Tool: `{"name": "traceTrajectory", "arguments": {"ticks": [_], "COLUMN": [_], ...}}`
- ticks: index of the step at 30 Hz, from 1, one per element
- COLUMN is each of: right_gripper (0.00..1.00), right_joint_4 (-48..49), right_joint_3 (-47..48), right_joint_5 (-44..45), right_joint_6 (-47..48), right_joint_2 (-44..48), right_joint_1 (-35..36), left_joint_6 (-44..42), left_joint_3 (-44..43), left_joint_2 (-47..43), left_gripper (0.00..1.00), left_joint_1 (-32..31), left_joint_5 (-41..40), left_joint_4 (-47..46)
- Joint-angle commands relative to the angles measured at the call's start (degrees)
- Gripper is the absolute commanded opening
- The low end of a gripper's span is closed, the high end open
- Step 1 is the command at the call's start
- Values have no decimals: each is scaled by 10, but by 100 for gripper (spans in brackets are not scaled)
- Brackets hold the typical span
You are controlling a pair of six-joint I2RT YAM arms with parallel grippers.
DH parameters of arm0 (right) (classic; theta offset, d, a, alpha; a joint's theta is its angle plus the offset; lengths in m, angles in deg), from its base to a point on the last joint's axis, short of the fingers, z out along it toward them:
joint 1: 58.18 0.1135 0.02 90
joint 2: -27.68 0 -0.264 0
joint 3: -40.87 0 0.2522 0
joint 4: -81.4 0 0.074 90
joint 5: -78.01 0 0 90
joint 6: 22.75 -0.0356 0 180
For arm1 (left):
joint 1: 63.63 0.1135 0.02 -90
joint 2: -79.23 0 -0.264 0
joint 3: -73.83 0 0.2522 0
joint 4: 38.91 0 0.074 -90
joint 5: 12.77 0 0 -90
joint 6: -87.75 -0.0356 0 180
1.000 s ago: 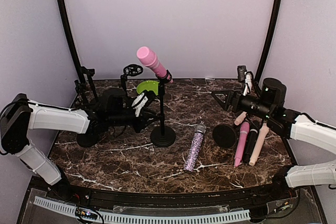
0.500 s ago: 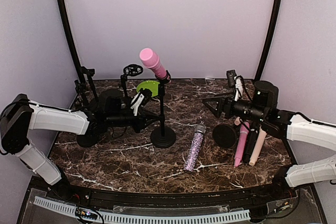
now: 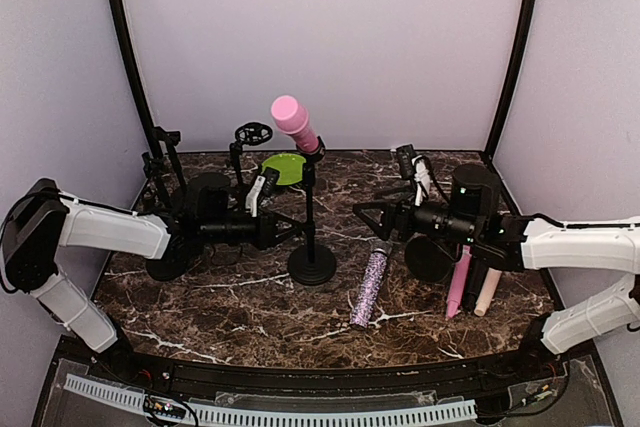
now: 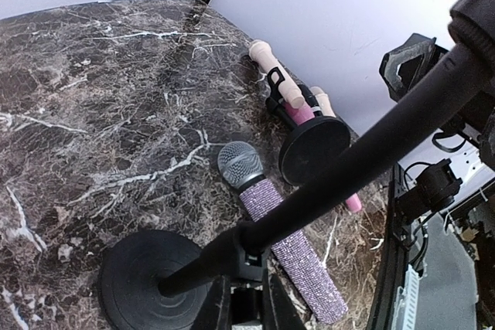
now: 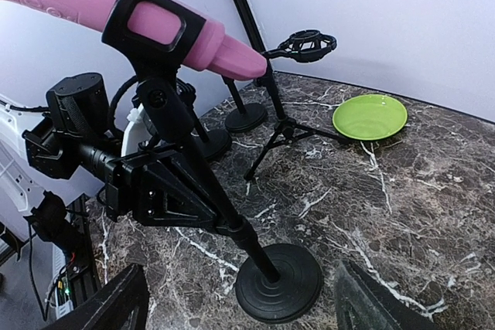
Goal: Remove the microphone from the stand
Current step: Unscrew the knob on the microphone stand.
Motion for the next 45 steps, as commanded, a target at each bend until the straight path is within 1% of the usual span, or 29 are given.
{"name": "traceTrajectory", "arguments": {"ticks": [1, 6, 12, 15, 17, 19, 21, 23, 24, 25, 26, 28, 30, 32, 34, 35, 36, 37, 43, 45], "right_gripper": [83, 83, 84, 84, 84, 83, 84, 84, 84, 84, 84, 84, 84, 84, 84, 84, 84, 84, 85, 85], "right_joint_4": [63, 61, 89, 85, 78, 69, 63, 58, 56, 54, 53, 51, 51, 47, 40, 37, 32, 29, 23, 23], "right_joint_3": [12, 9, -13, -18, -20, -21, -23, -25, -27, -28, -30, -35, -39, -41, -40, -39, -38, -36, -39, -43], "right_joint_5": [20, 45, 56, 59, 63, 69, 75, 82, 85, 87, 89, 92, 97, 101, 103, 103, 103, 103, 103, 117], "right_joint_6": [-8, -10, -30, -33, -30, -27, -24, -22, -22, -22, -23, -24, -26, -24, -20, -18, -15, -13, -14, -17], "right_joint_2": [-9, -10, -1, 5, 11, 20, 29, 38, 42, 44, 47, 52, 56, 58, 60, 61, 61, 62, 69, 73], "right_joint_1": [12, 14, 14, 15, 15, 15, 15, 15, 15, 15, 15, 15, 15, 15, 15, 15, 15, 15, 15, 15], "left_joint_6": [97, 143, 188, 196, 186, 165, 135, 99, 67, 36, 22, -23, -64, -104, -150, -183, -198, -231, -333, -364], "left_joint_3": [17, 21, 37, 36, 34, 31, 24, 9, -5, -12, -23, -32, -36, -32, -21, -17, -8, -4, 43, 45], "left_joint_2": [15, 21, 30, 39, 39, 30, 15, -10, -16, -29, -36, -55, -72, -87, -103, -113, -118, -126, -156, -156], "left_gripper": [1, 2, 7, 10, 12, 15, 21, 28, 33, 36, 42, 49, 53, 54, 54, 55, 55, 55, 54, 54], "left_joint_1": [6, 9, 16, 17, 16, 16, 16, 16, 16, 16, 15, 13, 9, 0, -26, -35, -50, -57, -92, -102], "left_joint_5": [56, 58, 65, 82, 82, 73, 60, 40, 32, 14, 2, -35, -75, -112, -166, -178, -198, -205, -234, -241], "left_joint_4": [-41, -48, -73, -88, -92, -87, -71, -37, -2, 15, 47, 88, 116, 132, 131, 125, 121, 111, 49, 47]}}
